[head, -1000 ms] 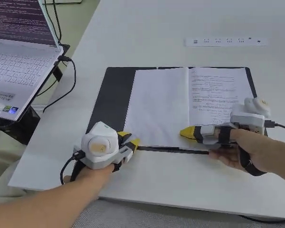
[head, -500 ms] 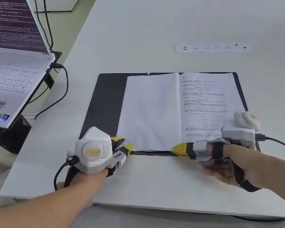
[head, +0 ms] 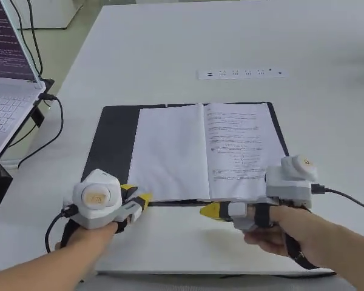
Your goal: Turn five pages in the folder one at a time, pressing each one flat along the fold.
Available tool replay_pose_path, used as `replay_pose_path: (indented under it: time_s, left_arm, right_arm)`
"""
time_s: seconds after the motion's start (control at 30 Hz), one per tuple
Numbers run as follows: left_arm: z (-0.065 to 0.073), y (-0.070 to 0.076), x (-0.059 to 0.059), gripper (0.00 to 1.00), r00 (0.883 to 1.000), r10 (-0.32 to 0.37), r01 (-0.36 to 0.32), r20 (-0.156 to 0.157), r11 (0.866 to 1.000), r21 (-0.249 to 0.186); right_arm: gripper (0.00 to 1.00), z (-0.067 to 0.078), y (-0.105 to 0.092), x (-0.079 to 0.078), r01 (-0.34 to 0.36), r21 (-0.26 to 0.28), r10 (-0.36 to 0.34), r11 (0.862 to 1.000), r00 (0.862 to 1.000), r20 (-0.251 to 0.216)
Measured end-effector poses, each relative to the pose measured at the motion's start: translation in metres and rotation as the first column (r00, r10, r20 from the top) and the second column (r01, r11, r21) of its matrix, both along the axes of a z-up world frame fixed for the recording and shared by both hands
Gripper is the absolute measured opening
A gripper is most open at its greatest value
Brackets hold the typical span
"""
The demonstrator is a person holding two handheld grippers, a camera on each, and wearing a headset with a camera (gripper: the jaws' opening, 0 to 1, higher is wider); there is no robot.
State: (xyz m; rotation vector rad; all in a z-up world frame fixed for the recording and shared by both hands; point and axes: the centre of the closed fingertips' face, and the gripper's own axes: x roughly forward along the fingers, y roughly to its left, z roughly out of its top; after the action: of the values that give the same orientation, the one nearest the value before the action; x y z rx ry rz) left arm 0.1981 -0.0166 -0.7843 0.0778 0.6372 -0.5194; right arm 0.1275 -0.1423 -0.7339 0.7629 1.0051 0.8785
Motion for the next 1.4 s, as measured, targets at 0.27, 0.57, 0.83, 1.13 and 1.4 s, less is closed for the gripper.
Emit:
replay_pose_path:
  time_s: [0.27,0.57,0.83,1.13,1.4]
  left_arm:
    - [0.035,0.003,0.0,0.27,1.0,0.026,-0.026,0.015,0.998,-0.052]
    - [0.08,0.008,-0.021,0.37,0.996,0.003,0.001,0.09,0.999,-0.053]
    - [0.099,0.015,-0.041,0.62,0.991,0.008,-0.001,0.136,0.999,-0.048]
    - [0.116,0.01,-0.062,0.68,0.987,0.023,-0.007,0.158,0.995,-0.101]
    - [0.131,-0.008,-0.069,0.69,0.984,-0.005,0.026,0.178,0.993,-0.116]
  right_arm:
    - [0.24,0.022,-0.051,0.002,0.118,-0.174,-0.081,0.978,0.975,0.207]
    - [0.43,0.058,-0.1,0.017,0.313,-0.205,-0.224,0.927,0.904,0.364]
    - [0.63,0.068,-0.119,0.006,0.371,-0.299,-0.195,0.879,0.852,0.485]
    - [0.64,0.077,-0.139,0.001,0.435,-0.292,-0.236,0.852,0.816,0.527]
    - [0.64,0.078,-0.149,0.0,0.44,-0.302,-0.229,0.845,0.81,0.539]
